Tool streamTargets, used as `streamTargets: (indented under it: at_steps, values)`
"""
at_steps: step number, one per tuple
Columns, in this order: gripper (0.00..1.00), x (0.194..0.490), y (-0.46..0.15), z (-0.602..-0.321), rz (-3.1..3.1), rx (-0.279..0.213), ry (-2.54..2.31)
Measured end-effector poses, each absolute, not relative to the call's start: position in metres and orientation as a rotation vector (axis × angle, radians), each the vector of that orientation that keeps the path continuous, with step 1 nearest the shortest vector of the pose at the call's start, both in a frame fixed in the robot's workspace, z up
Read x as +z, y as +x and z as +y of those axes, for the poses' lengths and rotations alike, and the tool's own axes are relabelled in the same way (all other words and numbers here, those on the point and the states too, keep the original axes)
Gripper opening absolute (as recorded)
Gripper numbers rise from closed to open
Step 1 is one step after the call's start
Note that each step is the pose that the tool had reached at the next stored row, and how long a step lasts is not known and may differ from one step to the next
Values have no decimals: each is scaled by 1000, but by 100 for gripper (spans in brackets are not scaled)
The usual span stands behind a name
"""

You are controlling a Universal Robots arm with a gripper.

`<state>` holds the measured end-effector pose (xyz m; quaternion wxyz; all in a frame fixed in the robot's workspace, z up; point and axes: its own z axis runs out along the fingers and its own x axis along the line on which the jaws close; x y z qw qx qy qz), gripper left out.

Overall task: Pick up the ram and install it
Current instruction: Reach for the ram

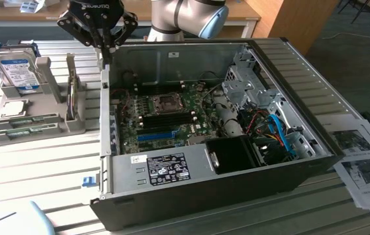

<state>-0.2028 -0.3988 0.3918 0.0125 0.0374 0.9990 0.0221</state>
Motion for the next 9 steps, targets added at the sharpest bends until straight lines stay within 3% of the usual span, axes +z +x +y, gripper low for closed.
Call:
streamTargets:
  at_steps: [9]
  values:
    - [9, 391, -226, -399, 3114, 69, 117]
